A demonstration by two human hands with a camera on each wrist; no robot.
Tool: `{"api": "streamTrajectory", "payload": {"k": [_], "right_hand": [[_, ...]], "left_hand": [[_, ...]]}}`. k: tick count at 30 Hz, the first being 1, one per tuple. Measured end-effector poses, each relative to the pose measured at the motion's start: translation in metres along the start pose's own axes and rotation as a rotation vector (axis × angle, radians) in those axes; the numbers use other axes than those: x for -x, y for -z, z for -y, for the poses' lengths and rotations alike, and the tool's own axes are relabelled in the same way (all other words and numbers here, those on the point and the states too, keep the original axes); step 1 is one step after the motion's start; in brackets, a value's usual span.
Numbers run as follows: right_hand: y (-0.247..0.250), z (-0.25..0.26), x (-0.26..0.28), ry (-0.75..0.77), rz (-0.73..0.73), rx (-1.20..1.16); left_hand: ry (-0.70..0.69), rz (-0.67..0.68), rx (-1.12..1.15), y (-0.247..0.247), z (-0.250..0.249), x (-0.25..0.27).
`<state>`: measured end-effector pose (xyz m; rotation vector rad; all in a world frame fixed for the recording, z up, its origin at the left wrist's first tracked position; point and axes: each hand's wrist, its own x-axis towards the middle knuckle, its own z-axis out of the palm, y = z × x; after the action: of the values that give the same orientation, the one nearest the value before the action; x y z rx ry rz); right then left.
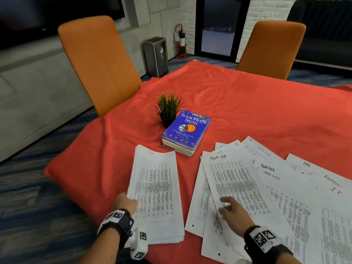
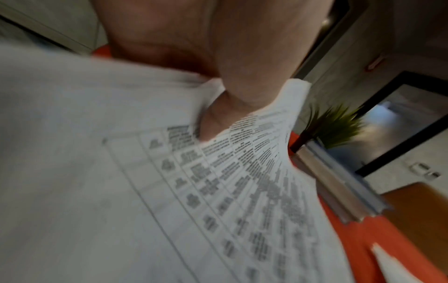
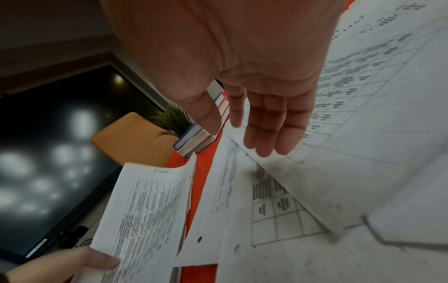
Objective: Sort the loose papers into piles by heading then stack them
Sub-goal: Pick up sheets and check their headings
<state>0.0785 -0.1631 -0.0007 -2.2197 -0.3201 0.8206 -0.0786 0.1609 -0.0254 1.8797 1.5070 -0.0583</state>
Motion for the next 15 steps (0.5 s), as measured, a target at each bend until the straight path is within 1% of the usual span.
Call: {"api": "streamTrajectory", "payload": {"k": [3,5,7,10,11,13,15], "right_hand": [[-0.001,0.011,-0.004,0.019,-0.002,-0.039],[0.001,0.023,-0.007,0.052,-0.020,-0.104],[0.005,0.045,-0.007,0.114,-0.015,-0.222],[0.012,0.084,0.000,0.237,-0.004,-0.462],[0.017,0.095,0.005,0.288,-0.034,-0.538],[0.031,0.112,0.017,0.365,-0.149,-0.638],[0.047,0.117,0.031,0.430,-0.274,-0.682]], "left_hand": [[-0.227,-0.067,0.235,0.010,0.000,0.015],[-0.386,-0.053,0.387,0.025,-0.006,0.029],[-0.500,0.010,0.527,0.041,-0.017,0.046],[-0.589,0.119,0.662,0.046,-0.042,0.073],[-0.608,0.156,0.702,0.042,-0.052,0.082],[-0.652,0.207,0.773,0.029,-0.073,0.097],[-0.691,0.196,0.820,0.014,-0.091,0.107]]}}
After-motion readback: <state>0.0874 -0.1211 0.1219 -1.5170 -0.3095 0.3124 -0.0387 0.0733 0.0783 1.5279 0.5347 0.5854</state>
